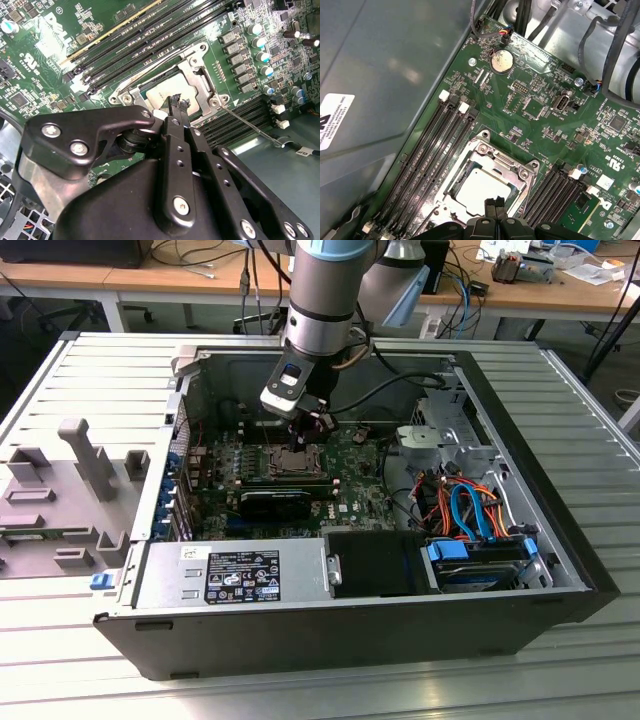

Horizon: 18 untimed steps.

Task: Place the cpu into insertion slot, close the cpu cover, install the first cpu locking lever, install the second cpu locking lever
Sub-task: 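Install the first cpu locking lever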

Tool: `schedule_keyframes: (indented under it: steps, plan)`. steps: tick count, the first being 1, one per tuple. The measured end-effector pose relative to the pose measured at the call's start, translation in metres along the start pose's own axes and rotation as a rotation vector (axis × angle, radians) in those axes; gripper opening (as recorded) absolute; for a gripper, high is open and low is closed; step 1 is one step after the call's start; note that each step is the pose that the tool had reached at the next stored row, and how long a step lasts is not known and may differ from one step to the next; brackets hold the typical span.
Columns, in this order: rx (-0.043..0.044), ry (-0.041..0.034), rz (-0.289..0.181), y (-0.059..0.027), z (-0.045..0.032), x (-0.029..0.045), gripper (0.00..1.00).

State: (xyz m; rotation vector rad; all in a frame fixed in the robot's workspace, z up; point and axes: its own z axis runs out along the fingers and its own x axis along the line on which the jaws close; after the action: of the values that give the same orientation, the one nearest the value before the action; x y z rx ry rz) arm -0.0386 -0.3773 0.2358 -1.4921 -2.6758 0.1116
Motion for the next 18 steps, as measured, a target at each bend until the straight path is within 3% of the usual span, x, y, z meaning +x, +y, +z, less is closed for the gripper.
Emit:
schedule_keyframes:
  steps: [18]
  plan:
    - [0.0004, -0.0013, -0.013, 0.0, 0.0, 0.0, 0.11]
